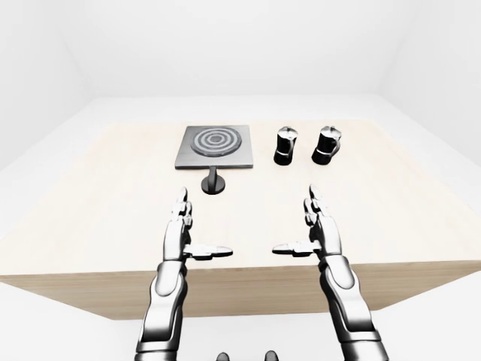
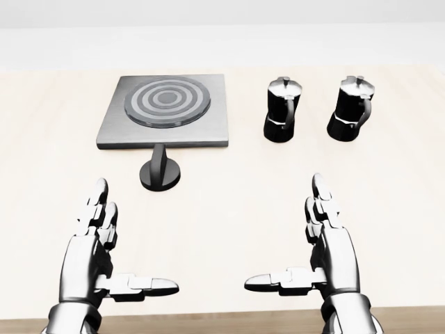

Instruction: Turn off the stove.

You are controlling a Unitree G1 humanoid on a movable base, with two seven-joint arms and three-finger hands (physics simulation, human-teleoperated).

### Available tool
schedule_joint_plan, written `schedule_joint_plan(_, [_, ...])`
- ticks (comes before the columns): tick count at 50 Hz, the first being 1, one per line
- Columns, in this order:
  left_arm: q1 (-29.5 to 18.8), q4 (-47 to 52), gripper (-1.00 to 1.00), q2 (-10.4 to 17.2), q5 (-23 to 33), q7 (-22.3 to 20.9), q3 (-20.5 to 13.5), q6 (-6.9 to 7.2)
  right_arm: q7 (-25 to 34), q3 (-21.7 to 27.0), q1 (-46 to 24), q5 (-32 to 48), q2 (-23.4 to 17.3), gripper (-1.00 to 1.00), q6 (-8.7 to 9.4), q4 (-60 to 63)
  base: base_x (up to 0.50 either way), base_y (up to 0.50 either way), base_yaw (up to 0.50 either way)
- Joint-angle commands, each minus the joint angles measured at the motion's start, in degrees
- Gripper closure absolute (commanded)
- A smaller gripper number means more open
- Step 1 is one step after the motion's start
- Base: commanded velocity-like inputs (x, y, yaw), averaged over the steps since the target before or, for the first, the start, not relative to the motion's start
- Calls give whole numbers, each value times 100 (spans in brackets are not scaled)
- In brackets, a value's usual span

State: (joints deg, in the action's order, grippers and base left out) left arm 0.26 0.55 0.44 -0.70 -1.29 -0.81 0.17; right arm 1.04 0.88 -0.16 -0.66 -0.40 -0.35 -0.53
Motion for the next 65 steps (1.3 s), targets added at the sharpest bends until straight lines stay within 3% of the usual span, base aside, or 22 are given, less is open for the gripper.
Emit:
schedule_joint_plan(1, [60, 109, -100, 68, -121, -240, -128, 19, 149, 139, -15, -109, -66, -100, -62, -85, 0, 0, 0])
schedule_joint_plan(12, [102, 155, -100, 60, -103, -261, -121, 16, 138, 97, -20, -31, -66, -100, 26, -74, 0, 0, 0])
schedule_joint_plan(14, [149, 256, -100, 60, -95, -266, -112, 68, 139, 80, -27, -3, -65, -100, 65, -56, 0, 0, 0])
schedule_joint_plan(20, [132, 148, -100, 55, -63, -269, -103, -47, 113, 65, -43, 84, -67, -100, 123, -42, 0, 12, 0])
schedule_joint_plan(22, [151, 198, -100, 55, -61, -273, -98, -17, 119, 73, -33, 69, -62, -100, 118, -28, 0, 26, 0])
schedule_joint_plan(24, [116, 82, -100, 54, -59, -277, -105, -98, 133, 86, -57, 56, -67, -100, 70, -118, 0, 29, 0])
schedule_joint_plan(28, [177, 265, -100, 52, -81, -290, -99, 32, 127, 71, -60, 79, -65, -100, 131, -91, 0, 29, 0])
schedule_joint_plan(35, [134, 133, -100, 55, -58, -285, -104, -57, 125, 69, -64, 77, -59, -100, 129, -81, 0, 29, 0])
schedule_joint_plan(40, [159, 211, -100, 59, -60, -290, -102, -3, 131, 72, -74, 75, -62, -100, 93, -133, 0, 29, 0])
schedule_joint_plan(48, [158, 190, -100, 53, -42, -283, -96, -31, 135, 55, -67, 74, -54, -100, 159, -52, 0, 29, 0])
schedule_joint_plan(51, [145, 124, -100, 50, -41, -283, -97, -88, 156, 71, -84, 59, -64, -100, 97, -157, 0, 29, 0])
schedule_joint_plan(60, [230, 354, -100, 52, -51, -305, -83, 73, 139, 68, -93, 69, -61, -100, 132, -154, 0, 29, 0])
schedule_joint_plan(65, [154, 147, -100, 48, -60, -298, -103, -73, 134, 79, -86, 56, -63, -100, 110, -161, 0, 29, 0])
